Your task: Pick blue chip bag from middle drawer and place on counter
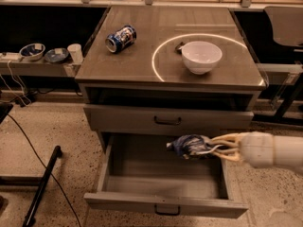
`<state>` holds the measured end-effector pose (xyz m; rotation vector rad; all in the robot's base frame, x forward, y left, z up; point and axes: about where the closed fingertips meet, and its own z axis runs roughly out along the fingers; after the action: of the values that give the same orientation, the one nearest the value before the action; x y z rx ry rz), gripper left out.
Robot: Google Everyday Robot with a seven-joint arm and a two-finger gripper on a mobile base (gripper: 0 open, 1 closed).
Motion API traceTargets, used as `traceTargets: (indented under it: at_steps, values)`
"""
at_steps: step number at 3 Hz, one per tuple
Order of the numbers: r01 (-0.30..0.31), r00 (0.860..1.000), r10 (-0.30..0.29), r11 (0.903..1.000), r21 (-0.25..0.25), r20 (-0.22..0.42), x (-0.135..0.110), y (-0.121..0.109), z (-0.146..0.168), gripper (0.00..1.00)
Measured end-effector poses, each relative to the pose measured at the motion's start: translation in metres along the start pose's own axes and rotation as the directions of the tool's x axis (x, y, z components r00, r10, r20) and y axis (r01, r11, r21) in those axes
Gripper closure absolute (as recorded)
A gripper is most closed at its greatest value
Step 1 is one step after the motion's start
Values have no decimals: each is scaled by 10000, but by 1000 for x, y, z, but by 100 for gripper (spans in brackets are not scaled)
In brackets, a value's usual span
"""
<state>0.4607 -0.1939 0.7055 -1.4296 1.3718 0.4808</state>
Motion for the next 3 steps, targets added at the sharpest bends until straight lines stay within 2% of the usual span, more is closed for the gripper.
traceTargets:
  at_steps: [1,2,3]
  values:
    - [591,9982,-592,9982,133,13,-29,-38,-67,100]
    - [1203,9924,-1215,9913,-542,-187,-77,-74,-110,100]
    - [2082,9766,-2132,9702,-1238,-278,-141,-108,-133,100]
